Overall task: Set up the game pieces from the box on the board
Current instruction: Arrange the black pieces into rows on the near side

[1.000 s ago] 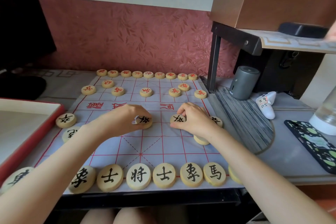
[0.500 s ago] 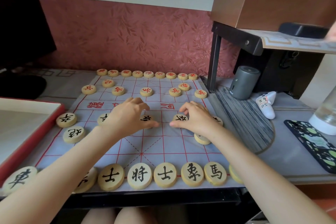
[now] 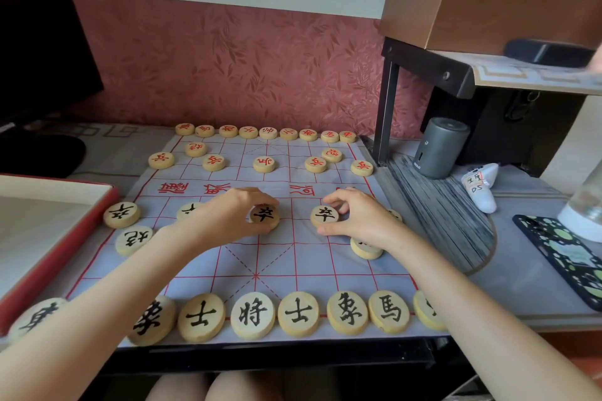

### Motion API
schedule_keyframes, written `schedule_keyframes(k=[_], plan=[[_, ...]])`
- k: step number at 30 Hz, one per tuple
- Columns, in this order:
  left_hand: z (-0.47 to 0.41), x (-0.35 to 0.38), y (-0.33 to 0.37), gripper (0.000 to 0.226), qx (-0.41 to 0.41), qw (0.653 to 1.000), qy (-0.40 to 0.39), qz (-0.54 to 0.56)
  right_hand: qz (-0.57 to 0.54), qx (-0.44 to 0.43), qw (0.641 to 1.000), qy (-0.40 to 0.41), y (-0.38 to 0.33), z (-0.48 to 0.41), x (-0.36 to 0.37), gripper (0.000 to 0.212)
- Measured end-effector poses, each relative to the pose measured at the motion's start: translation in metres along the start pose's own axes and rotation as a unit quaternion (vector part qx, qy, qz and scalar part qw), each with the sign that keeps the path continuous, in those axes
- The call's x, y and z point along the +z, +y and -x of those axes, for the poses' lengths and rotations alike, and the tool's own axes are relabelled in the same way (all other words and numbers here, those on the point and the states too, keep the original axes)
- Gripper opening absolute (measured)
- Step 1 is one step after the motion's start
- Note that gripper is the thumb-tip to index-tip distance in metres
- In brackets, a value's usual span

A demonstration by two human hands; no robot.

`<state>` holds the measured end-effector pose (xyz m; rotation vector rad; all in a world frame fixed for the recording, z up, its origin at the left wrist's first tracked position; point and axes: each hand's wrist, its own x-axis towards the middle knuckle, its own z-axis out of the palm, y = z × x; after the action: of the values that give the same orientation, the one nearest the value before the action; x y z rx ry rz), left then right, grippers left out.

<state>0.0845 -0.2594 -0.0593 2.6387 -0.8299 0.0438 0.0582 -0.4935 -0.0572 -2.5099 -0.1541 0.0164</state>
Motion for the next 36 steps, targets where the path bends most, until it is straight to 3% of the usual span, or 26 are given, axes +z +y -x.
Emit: schedule_keyframes(k=[19, 32, 36], plan=[[0.002, 0.006, -0.005, 0.047, -0.017, 1.0, 0.016, 0.02, -0.024, -0.023, 0.999, -0.02, 0.002, 0.002, 0.005, 0.052], [0.008, 0.004, -0.004, 0.054, -0.026, 0.999, 0.023, 0.033, -0.001, -0.026, 1.0, -0.004, 0.001, 0.003, 0.006, 0.06], [0.017, -0.012, -0.01, 0.057, -0.024, 0.999, 0.037, 0.026, -0.015, -0.055, 0.998, -0.003, -0.019, 0.003, 0.004, 0.051]])
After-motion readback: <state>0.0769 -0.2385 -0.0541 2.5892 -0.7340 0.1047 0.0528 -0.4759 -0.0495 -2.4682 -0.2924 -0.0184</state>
